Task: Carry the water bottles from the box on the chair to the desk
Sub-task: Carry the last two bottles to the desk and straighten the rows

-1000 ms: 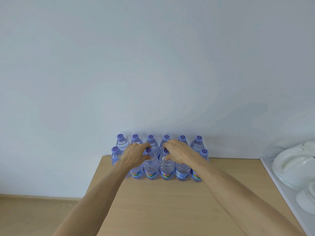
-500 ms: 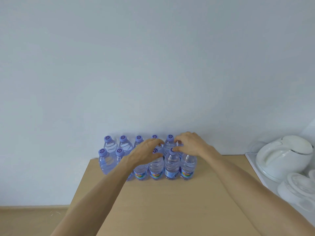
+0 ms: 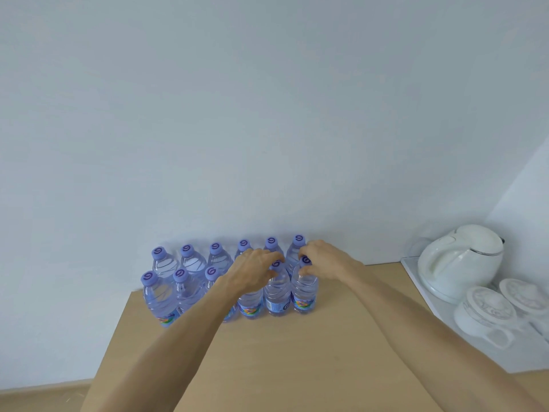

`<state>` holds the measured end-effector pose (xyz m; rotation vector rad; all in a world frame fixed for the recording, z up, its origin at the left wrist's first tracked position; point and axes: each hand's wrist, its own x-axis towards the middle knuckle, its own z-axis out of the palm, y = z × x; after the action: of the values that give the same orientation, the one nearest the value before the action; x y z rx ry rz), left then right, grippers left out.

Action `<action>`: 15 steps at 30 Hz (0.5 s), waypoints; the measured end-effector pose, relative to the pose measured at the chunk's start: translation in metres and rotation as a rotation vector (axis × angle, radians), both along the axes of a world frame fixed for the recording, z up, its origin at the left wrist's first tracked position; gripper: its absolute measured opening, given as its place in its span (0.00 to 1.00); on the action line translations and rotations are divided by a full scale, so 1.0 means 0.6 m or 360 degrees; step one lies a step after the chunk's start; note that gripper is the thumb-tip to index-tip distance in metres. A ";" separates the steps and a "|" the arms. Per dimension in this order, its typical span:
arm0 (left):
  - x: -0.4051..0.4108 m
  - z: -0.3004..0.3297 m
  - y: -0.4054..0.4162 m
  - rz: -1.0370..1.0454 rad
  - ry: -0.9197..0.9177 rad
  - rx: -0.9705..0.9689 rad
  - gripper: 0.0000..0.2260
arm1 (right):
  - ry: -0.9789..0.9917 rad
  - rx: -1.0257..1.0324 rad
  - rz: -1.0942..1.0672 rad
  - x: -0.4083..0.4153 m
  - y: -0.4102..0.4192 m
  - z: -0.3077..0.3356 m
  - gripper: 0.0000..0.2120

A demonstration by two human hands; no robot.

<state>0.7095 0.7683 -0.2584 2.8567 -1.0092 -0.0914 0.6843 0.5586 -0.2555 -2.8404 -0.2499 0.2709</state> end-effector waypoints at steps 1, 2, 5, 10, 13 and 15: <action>0.000 0.002 0.000 -0.0005 -0.0013 0.0024 0.15 | -0.0004 0.0011 0.0005 0.001 0.001 0.000 0.13; 0.000 0.003 -0.001 -0.0011 -0.0022 0.0048 0.14 | -0.0010 0.0015 0.0015 0.002 0.001 0.000 0.13; -0.002 0.006 -0.003 -0.0007 -0.0026 0.0085 0.14 | -0.0032 0.0002 0.0047 0.002 -0.002 -0.002 0.13; 0.000 0.009 -0.011 0.0054 -0.0040 0.0114 0.16 | -0.0032 0.0017 0.0056 0.002 -0.007 -0.005 0.12; 0.003 0.008 -0.015 0.0088 -0.0061 0.0134 0.17 | -0.0031 0.0037 0.0065 0.002 -0.008 -0.004 0.12; 0.004 0.006 -0.014 0.0090 -0.0050 0.0114 0.18 | -0.0034 0.0032 0.0070 0.001 -0.009 -0.004 0.12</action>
<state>0.7117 0.7597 -0.2550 2.9580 -0.9491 -0.0803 0.6850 0.5532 -0.2579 -2.8216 -0.3178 0.2461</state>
